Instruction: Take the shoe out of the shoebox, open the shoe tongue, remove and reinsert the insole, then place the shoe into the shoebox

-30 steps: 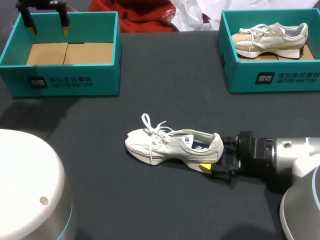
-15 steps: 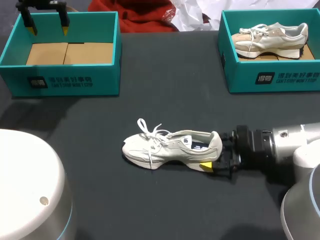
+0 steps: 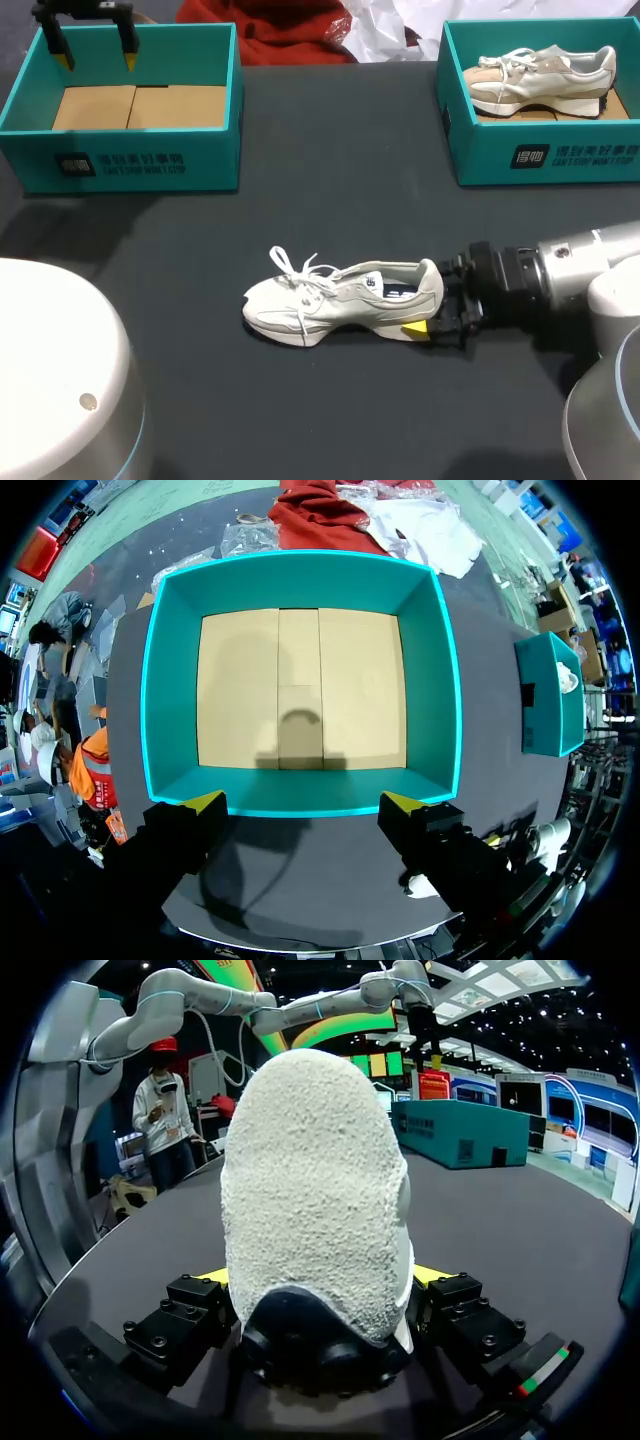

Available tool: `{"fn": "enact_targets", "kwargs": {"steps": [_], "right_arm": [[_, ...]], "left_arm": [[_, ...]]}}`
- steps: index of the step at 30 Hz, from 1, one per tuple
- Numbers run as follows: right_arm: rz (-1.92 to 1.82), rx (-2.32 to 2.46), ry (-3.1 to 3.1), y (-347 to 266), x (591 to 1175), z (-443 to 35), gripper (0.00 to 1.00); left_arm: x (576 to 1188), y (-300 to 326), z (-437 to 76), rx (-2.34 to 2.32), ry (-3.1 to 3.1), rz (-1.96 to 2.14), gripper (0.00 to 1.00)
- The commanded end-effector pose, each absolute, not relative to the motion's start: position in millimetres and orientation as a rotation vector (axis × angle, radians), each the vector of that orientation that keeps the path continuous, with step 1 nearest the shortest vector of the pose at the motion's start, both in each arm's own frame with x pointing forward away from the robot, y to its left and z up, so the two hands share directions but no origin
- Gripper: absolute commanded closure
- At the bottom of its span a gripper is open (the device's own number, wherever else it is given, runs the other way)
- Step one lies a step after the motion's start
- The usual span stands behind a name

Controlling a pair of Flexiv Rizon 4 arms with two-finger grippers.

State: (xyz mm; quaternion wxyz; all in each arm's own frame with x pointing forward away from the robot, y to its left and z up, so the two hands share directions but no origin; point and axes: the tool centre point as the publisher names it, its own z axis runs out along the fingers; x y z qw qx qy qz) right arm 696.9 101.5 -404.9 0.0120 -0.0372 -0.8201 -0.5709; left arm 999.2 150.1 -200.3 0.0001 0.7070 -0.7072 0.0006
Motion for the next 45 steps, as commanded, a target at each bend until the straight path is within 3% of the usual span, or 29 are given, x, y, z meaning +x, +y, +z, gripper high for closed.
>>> {"fn": "enact_targets", "kwargs": {"steps": [1, 37, 45], "right_arm": [[-1.769, -0.107, -2.551, 102.6, 696.8, -405.7, 1.00], [-1.775, -0.135, -2.564, 103.2, 696.0, -406.7, 1.00], [-1.775, -0.135, -2.564, 103.2, 696.0, -406.7, 1.00]], "left_arm": [[999.4, 150.1, -200.1, 2.221, -2.222, 0.001, 0.00], [999.4, 150.1, -200.1, 2.221, -2.222, 0.001, 0.00], [950.0, 103.4, -205.6, 2.373, -2.001, -0.002, 0.00]]}}
